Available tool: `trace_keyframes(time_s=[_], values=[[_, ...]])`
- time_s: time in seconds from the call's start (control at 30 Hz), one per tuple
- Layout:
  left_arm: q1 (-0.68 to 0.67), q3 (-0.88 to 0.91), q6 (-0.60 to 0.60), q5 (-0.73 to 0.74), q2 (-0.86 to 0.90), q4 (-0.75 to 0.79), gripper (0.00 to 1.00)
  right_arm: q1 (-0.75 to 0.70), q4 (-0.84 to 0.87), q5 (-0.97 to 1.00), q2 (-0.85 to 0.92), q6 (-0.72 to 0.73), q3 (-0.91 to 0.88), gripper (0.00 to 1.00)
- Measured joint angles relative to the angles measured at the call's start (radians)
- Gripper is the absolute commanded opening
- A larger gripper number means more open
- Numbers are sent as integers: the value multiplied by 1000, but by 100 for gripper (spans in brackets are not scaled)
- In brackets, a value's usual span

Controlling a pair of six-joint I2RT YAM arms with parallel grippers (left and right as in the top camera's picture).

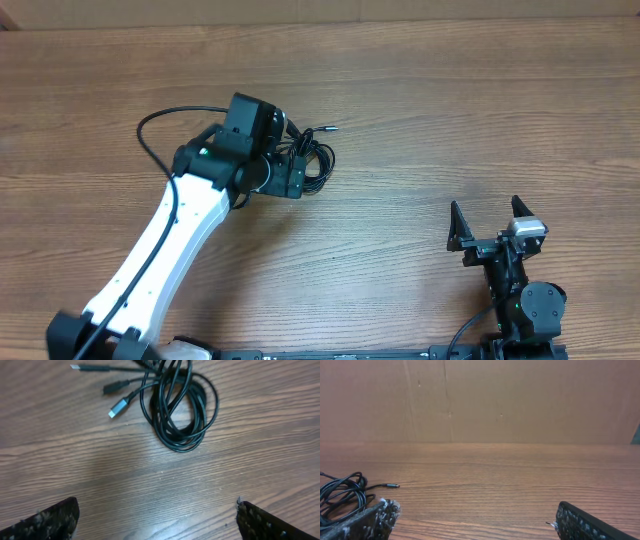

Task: Untangle cables
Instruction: 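Move the left gripper forward over the black cable bundle, then lower the left gripper and close it on the cable loops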

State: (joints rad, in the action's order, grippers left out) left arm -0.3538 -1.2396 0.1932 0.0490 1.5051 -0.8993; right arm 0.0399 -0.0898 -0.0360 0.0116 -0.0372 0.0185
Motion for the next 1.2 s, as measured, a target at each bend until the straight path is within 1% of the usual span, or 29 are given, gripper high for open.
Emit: trace_keyframes(time_s=[0.17,0.3,0.37,0.53,0.57,0.6,0.63,0.7,0.73,0.83,0.9,0.93,1.1,1.2], values=[[0,0,20,9,93,11,100,0,0,0,0,0,0,100],[0,0,92,11,167,29,100,0,0,0,0,0,0,100],[0,0,139,11,203,41,93,0,0,0,0,0,0,100],[-8,-1,202,10,244,114,90,0,-1,0,0,0,0,100],[-13,-1,209,10,249,130,88,0,0,0,0,0,0,100],[-18,-1,217,10,255,145,82,0,0,0,0,0,0,100],[-26,-2,222,10,261,165,72,0,0,0,0,0,0,100],[-39,-2,230,8,266,194,60,0,0,0,0,0,0,100],[-46,-2,232,6,268,211,59,0,0,0,0,0,0,100],[-68,-4,248,6,278,260,58,0,0,0,0,0,0,100],[-80,-5,259,-2,288,272,61,0,0,0,0,0,0,100],[-86,-5,266,-8,293,272,63,0,0,0,0,0,0,100],[-105,-5,283,-66,316,270,63,0,0,0,0,0,0,100],[-105,-5,326,-105,318,257,66,0,0,0,0,0,0,100]])
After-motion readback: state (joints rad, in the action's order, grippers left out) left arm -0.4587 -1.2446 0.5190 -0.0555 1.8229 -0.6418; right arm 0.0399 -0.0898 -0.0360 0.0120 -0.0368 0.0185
